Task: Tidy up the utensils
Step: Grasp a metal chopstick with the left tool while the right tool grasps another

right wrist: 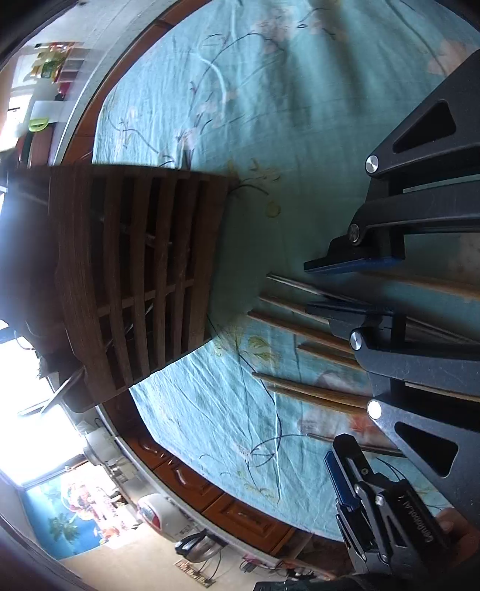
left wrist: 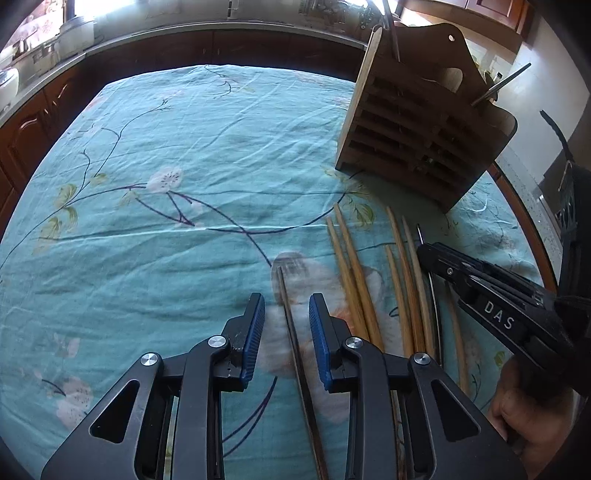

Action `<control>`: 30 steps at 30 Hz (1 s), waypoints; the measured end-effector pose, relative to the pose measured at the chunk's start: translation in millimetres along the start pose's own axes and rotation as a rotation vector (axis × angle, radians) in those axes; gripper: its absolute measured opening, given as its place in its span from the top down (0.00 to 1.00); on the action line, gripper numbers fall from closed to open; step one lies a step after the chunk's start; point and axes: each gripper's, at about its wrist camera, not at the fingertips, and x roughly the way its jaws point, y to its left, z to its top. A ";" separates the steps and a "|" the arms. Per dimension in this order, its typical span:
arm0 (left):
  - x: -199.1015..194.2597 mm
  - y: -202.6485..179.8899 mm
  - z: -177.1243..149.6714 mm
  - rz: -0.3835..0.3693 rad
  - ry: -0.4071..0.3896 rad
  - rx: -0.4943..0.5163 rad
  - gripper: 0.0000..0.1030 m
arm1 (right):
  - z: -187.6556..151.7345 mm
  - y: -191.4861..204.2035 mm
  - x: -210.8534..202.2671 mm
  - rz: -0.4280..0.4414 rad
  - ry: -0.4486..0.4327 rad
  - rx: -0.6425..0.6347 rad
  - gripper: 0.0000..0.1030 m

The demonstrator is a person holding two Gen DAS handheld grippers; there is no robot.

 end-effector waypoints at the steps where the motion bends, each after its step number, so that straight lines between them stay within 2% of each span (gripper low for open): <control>1: 0.6 -1.7 0.4 0.005 -0.001 0.008 0.78 | 1.9 1.7 1.3 -0.009 0.003 -0.010 0.85; 4: 3.1 -9.7 0.4 0.043 -0.011 0.049 0.88 | 5.5 7.4 5.4 -0.034 0.008 -0.040 0.85; 5: 3.5 -11.1 0.2 0.049 -0.014 0.058 0.95 | 6.5 9.5 6.6 -0.043 0.006 -0.049 0.86; 7: 3.0 -10.0 -0.1 0.033 -0.012 0.055 0.95 | 4.9 10.6 5.9 -0.063 -0.001 -0.060 0.91; 13: -9.1 0.2 -3.9 -0.031 -0.015 0.005 0.96 | 0.9 -5.4 -5.1 0.033 -0.018 0.052 0.95; 21: -63.2 9.8 -11.8 -0.134 -0.090 -0.044 0.97 | -6.3 -17.5 -74.7 0.147 -0.135 0.106 0.96; 30: -128.3 6.9 -7.7 -0.191 -0.202 -0.033 0.97 | -2.0 -6.5 -136.2 0.185 -0.259 0.084 0.96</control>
